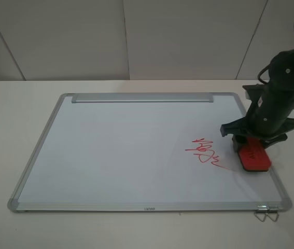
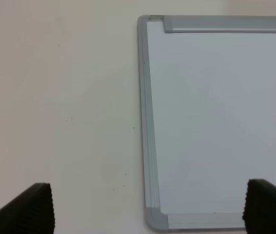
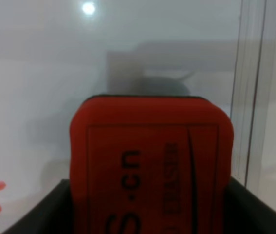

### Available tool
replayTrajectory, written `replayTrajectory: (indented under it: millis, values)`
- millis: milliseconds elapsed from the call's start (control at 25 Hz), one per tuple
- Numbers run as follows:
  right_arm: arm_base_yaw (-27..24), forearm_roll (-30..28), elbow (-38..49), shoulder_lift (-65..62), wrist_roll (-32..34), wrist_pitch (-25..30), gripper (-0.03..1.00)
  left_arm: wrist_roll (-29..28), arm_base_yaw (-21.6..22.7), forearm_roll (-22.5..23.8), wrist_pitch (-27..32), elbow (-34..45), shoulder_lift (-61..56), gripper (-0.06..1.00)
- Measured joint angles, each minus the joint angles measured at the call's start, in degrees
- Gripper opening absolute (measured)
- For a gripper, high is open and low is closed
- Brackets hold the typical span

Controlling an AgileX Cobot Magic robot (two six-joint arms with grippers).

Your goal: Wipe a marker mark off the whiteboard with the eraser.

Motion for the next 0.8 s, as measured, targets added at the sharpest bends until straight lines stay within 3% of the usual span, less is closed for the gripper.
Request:
replayTrajectory:
  millis: [320, 520, 800]
  values:
    - [0.0, 1.15, 0.97, 0.0, 1.93, -1.96, 0.51, 0.0, 0.0, 0.0, 0.0, 0.0, 0.0, 0.77]
    - [0.11, 1.15, 0.99, -0.29, 1.99, -1.96, 0.65, 0.0, 0.0, 0.0, 0.0, 0.0, 0.0, 0.77]
    - [-0.41, 0.08, 0.99, -7.63, -0.5, 0.55, 0.69, 0.0, 0.0, 0.0, 0.0, 0.0, 0.0, 0.77]
